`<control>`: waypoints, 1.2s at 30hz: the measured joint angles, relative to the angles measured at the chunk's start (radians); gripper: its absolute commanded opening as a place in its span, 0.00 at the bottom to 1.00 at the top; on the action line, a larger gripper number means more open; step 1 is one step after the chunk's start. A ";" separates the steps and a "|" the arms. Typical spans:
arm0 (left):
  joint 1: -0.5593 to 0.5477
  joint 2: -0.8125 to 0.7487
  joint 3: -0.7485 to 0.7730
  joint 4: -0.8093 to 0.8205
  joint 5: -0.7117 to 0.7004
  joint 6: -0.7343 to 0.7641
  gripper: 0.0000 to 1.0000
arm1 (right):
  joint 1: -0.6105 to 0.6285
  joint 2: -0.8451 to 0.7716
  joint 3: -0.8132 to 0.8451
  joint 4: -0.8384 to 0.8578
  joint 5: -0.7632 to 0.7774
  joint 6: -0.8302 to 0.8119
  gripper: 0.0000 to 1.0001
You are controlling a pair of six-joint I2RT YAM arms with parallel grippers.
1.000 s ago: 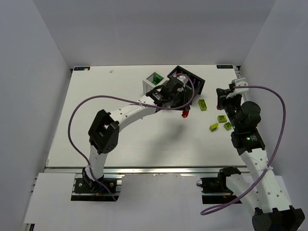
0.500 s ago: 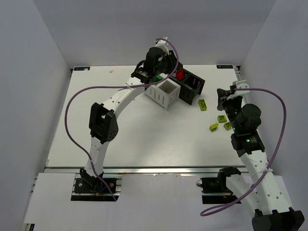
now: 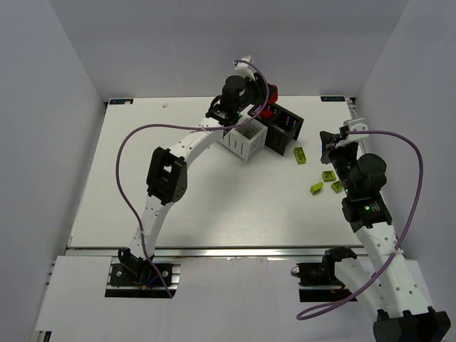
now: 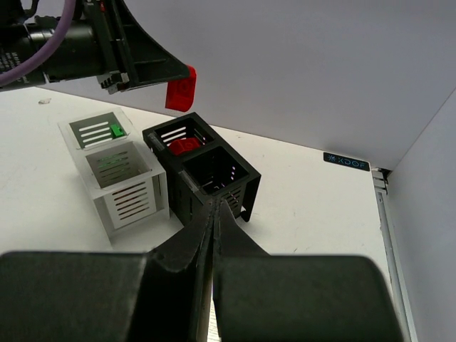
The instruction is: Sort the legos into containers by color
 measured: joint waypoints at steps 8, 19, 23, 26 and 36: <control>0.021 0.064 0.025 0.056 -0.032 -0.012 0.24 | 0.000 0.000 -0.001 0.007 -0.001 0.000 0.00; 0.049 0.122 0.025 0.105 -0.066 -0.043 0.32 | 0.000 0.000 -0.001 0.008 -0.015 0.000 0.00; 0.048 0.129 0.025 0.101 -0.066 -0.046 0.34 | 0.000 0.000 -0.001 0.008 -0.016 0.000 0.00; 0.048 0.129 0.025 0.101 -0.066 -0.046 0.39 | 0.000 0.000 -0.001 0.008 -0.018 0.000 0.00; 0.048 0.129 0.024 0.097 -0.073 -0.046 0.53 | 0.000 0.000 -0.001 0.008 -0.019 -0.001 0.00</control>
